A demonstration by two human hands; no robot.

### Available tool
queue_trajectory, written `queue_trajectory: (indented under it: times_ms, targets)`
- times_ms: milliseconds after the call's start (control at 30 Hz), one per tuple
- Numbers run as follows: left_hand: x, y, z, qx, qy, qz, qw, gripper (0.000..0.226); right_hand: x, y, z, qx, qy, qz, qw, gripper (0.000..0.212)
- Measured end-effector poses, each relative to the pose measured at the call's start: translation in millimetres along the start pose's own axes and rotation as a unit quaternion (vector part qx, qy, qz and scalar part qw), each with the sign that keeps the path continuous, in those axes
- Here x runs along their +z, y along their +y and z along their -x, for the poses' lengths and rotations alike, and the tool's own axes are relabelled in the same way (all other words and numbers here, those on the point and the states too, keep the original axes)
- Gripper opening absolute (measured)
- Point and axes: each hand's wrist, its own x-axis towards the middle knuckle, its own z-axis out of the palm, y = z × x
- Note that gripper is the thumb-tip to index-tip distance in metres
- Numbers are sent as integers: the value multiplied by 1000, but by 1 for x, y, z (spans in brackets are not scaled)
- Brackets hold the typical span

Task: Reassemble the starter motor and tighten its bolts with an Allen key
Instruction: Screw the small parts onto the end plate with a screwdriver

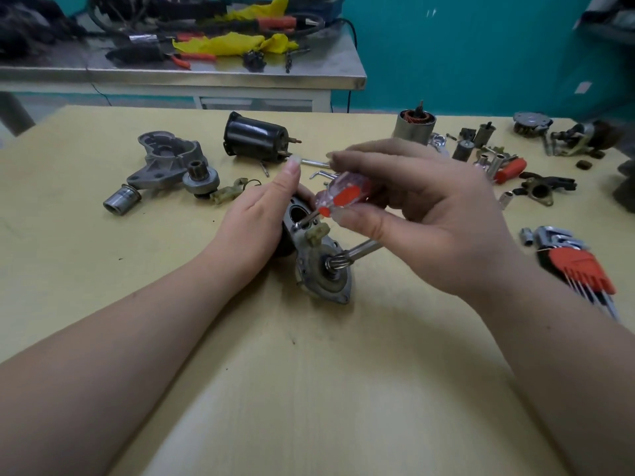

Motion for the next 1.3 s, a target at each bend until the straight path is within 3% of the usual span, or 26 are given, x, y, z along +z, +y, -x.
queue_trajectory:
  times_ms: [133, 333, 467, 700, 833, 1033, 1167, 1300]
  targets:
    - [0, -3, -3, -2, 11, -1, 1000, 66, 5, 4, 2, 5, 12, 13, 1000, 34]
    - [3, -5, -5, -4, 26, 8, 1000, 67, 20, 5, 3, 79, 114, -13, 990, 26]
    - [4, -5, -4, 0, 26, 18, 999, 66, 22, 7, 6, 102, 93, -16, 990, 41]
    - [3, -4, -4, -6, 23, 23, 999, 69, 35, 7, 6, 102, 150, -74, 981, 28]
    - [3, -5, -4, -11, 24, 30, 999, 69, 35, 11, 8, 111, 139, -81, 981, 38]
    - [4, -4, -5, -11, 20, 17, 1000, 72, 40, 10, 6, 100, 164, -122, 974, 28]
    - [4, -3, -5, -15, 34, 6, 999, 65, 39, 11, 7, 117, 148, -120, 975, 40]
    - [5, -3, -5, -15, 36, 0, 999, 67, 39, 9, 8, 121, 154, -148, 969, 37]
